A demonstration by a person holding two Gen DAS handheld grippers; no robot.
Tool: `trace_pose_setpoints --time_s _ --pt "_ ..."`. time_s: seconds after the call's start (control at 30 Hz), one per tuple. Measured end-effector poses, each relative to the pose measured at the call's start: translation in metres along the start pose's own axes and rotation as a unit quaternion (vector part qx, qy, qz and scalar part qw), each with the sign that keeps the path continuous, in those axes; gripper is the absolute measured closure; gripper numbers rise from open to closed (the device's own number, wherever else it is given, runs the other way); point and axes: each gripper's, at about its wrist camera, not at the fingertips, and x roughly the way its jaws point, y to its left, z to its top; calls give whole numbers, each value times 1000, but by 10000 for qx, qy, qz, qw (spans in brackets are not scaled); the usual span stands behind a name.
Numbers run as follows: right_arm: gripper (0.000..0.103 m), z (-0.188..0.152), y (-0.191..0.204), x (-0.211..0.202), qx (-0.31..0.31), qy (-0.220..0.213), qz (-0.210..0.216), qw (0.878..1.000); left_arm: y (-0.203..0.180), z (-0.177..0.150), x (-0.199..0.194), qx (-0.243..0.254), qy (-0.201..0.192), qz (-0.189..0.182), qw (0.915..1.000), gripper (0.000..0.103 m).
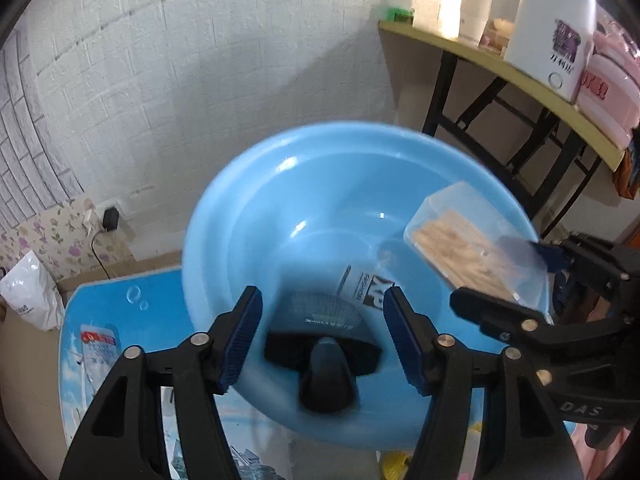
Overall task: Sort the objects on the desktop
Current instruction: 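Lower the bottle into the blue basin with the left tool while the right tool drops the toothpick box in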
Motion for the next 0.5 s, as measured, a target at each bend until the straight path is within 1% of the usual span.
trace_pose_setpoints --time_s 0.03,0.13,0.2,0.3,0.37,0.47,0.5 --pt "43 0 0 0 18 -5 33 10000 0 1 -3 22 -58 23 10000 39" --pt "43 0 0 0 81 -15 69 9999 3 4 -12 78 -213 106 9997 31" --pt "43 -1 1 -2 73 -39 77 9999 7 4 -18 68 -261 149 9995 30" --pt "43 -2 3 -2 52 -56 97 9999 17 1 -26 -64 -297 217 9993 28" --pt "42 -3 4 -2 65 -49 110 9999 22 -1 -32 -139 -328 257 9990 23" --pt "42 -5 7 -2 53 -61 138 9999 29 -7 -41 -201 -387 350 9984 18" --pt "38 -5 9 -3 35 -75 119 9999 32 -9 -44 -214 -403 403 9981 17"
